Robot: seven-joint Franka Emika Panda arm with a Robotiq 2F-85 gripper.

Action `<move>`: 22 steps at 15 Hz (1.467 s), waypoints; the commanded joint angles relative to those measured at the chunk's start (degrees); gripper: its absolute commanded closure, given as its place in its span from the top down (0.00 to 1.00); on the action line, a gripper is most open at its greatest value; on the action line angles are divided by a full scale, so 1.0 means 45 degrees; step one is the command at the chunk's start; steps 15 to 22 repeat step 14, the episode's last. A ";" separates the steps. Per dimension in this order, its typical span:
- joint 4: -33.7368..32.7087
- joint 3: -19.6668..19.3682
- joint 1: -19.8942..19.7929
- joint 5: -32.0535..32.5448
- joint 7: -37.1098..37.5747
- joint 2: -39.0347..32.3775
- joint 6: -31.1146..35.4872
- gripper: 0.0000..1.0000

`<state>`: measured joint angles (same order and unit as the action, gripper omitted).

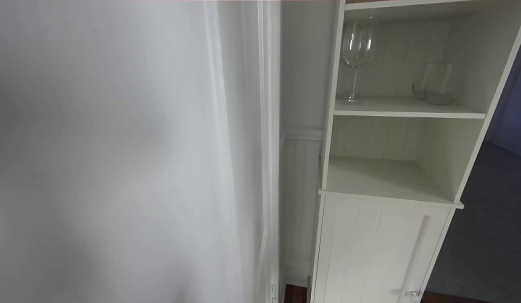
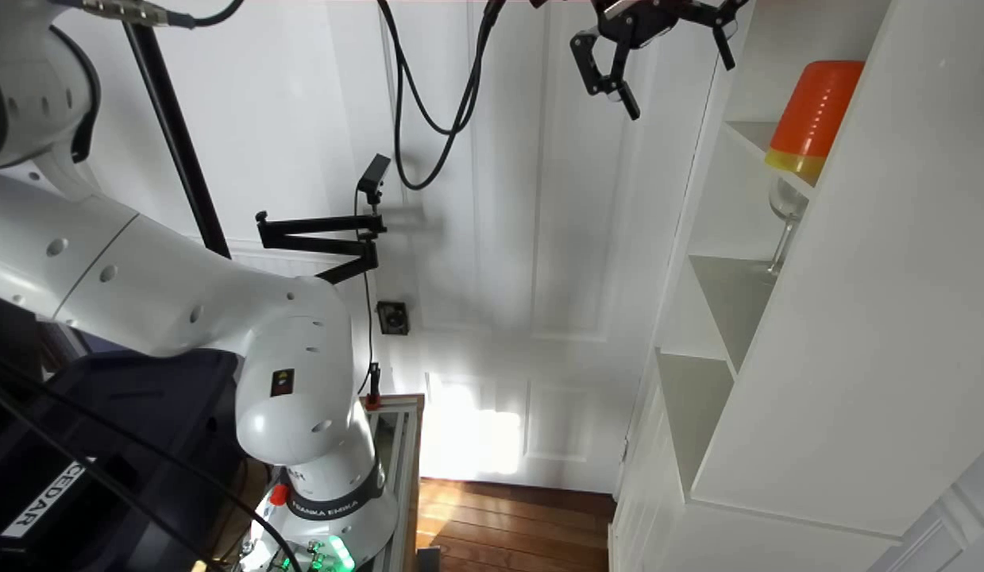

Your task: Place the stacked cups on the top shelf upside down

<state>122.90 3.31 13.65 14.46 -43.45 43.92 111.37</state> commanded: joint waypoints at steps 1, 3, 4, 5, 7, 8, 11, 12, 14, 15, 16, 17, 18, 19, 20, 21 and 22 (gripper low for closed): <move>0.0413 -0.0118 -0.0058 -0.0699 0.1813 0.0679 0.0567 1.00; 0.0582 -0.0128 -0.0137 -0.0723 0.2909 0.0841 0.1090 1.00; 0.0650 -0.0111 -0.0201 -0.0677 0.3502 0.0917 0.1319 1.00; 0.0783 -0.0106 -0.0237 -0.0590 0.4072 0.1033 0.1691 1.00; 0.1209 -0.0173 -0.0139 -0.0542 0.4621 0.1304 0.2680 1.00; 0.1307 -0.0177 -0.0128 -0.0545 0.4762 0.1338 0.2820 1.00; 0.1566 -0.0333 -0.0017 -0.0852 0.5130 0.1419 0.2833 1.00; 0.1062 -0.0173 -0.0114 -0.0503 0.4870 0.0989 0.2564 1.00; 0.1182 -0.0217 -0.0122 -0.0568 0.4968 0.1026 0.2560 1.00; 0.1182 -0.0217 -0.0122 -0.0568 0.4968 0.1026 0.2560 1.00; 0.1182 -0.0217 -0.0122 -0.0568 0.4968 0.1026 0.2560 1.00; 0.1182 -0.0217 -0.0122 -0.0568 0.4968 0.1026 0.2560 1.00; 0.1182 -0.0217 -0.0122 -0.0568 0.4968 0.1026 0.2560 1.00; 0.1182 -0.0217 -0.0122 -0.0568 0.4968 0.1026 0.2560 1.00; 0.1182 -0.0217 -0.0122 -0.0568 0.4968 0.1026 0.2560 1.00; 0.1182 -0.0217 -0.0122 -0.0568 0.4968 0.1026 0.2560 1.00; 0.1182 -0.0217 -0.0122 -0.0568 0.4968 0.1026 0.2560 1.00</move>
